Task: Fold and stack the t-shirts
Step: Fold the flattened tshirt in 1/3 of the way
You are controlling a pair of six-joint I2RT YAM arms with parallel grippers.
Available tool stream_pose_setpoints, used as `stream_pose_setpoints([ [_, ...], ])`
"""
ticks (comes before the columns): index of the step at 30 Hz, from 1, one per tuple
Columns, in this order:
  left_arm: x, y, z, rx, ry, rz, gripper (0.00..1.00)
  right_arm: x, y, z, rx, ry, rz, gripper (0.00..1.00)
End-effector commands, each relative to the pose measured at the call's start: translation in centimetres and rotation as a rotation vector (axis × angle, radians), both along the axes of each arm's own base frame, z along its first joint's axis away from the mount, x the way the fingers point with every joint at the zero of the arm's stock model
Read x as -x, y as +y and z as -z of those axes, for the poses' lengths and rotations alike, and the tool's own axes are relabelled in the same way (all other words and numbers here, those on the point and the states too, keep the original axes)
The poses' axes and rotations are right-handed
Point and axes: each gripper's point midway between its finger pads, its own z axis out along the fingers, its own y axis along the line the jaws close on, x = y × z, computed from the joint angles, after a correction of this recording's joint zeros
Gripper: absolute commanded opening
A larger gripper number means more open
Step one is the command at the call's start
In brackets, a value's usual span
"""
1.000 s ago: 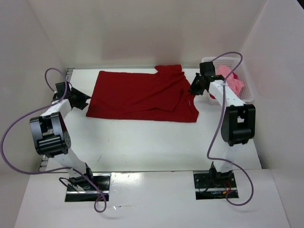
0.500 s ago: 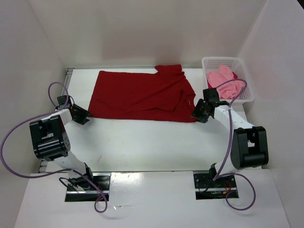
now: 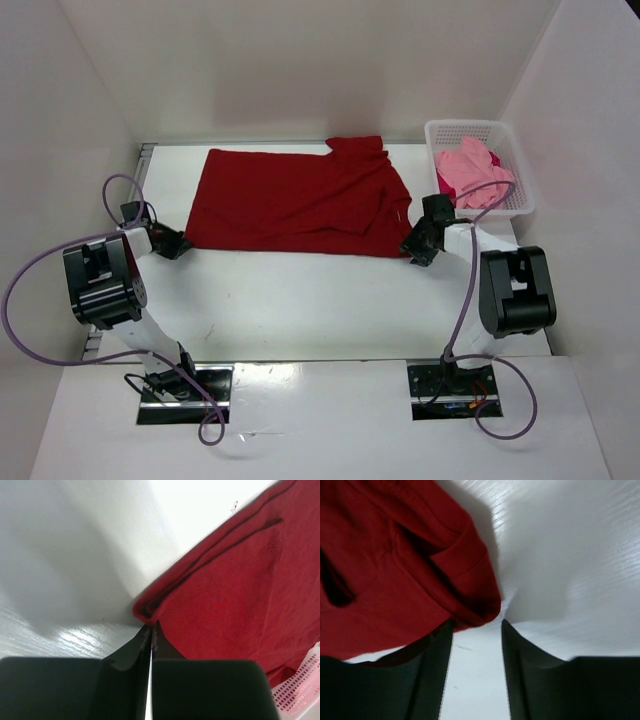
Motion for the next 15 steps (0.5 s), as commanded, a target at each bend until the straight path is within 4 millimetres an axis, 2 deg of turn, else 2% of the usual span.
stream_pose_setpoints([
  [1, 0.5, 0.9, 0.0, -0.045, 0.024, -0.002, 0.0, -1.7, -0.8, 0.6, 0.009, -0.044, 0.08, 0.46],
  [4, 0.8, 1.5, -0.2, -0.064, 0.026, -0.001, 0.0, -1.9, -1.4, 1.1, 0.037, -0.049, 0.118, 0.28],
  [5, 1.0, 1.4, -0.1, -0.061, 0.034, -0.001, 0.0, -2.0, -1.6, 1.1, 0.042, -0.051, 0.136, 0.17],
  [8, 1.8, 2.2, -0.8, -0.075, 0.036, -0.02, 0.0, -1.7, -1.6, 0.8, 0.038, -0.045, 0.144, 0.01],
  [9, 2.7, 1.8, -0.4, -0.071, 0.056, -0.012, 0.0, -1.3, -1.7, 0.2, 0.037, -0.054, 0.145, 0.0],
  [11, 3.7, 2.6, -1.0, -0.079, 0.051, -0.035, 0.0, 0.1, -1.8, 0.2, 0.034, -0.037, 0.154, 0.0],
  [12, 4.6, 2.6, -0.9, -0.07, 0.07, -0.045, 0.0, 0.5, -1.6, -0.7, 0.02, -0.058, 0.148, 0.0],
  [13, 6.2, 2.7, -0.8, -0.061, 0.099, -0.059, 0.0, 2.1, -1.2, -0.9, -0.028, -0.034, 0.138, 0.0],
  [14, 7.0, 2.9, -0.8, -0.06, 0.112, -0.066, 0.0, 3.0, -1.7, -0.1, -0.024, 0.002, 0.154, 0.0],
  [15, 7.7, 3.0, -0.8, -0.039, 0.117, -0.079, 0.0, 3.9, -1.7, -0.2, -0.053, 0.015, 0.155, 0.0],
])
